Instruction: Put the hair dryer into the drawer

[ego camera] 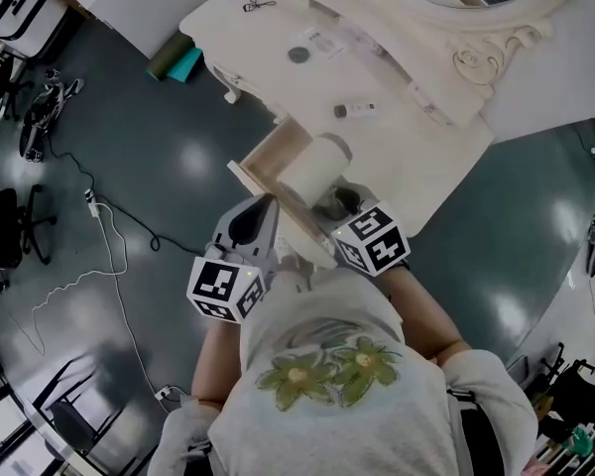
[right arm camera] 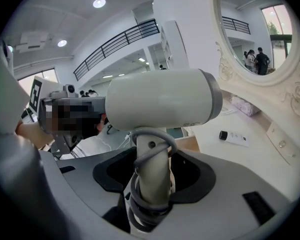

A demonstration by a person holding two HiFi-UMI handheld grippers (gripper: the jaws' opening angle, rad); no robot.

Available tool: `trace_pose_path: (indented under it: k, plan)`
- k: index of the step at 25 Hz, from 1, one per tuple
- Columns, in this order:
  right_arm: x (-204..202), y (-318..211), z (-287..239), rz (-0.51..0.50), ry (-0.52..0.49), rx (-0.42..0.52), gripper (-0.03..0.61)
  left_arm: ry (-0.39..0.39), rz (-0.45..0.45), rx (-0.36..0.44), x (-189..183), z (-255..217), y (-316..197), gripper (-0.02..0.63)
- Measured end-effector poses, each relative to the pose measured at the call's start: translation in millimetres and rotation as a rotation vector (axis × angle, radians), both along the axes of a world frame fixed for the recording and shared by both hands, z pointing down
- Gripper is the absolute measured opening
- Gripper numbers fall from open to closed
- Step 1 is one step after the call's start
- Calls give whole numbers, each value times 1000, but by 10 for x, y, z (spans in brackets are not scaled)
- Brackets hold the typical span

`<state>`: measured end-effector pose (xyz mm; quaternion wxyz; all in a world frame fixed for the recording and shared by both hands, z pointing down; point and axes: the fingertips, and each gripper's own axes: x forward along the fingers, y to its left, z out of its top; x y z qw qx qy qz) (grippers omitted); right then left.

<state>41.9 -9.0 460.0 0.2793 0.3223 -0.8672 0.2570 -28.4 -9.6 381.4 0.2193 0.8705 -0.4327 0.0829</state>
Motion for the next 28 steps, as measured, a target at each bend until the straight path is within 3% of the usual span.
trace_pose_path:
  k: [28]
  plan:
    - [-171, -15, 499, -11, 87, -82, 219, -12, -19, -45, -317, 201, 62, 23]
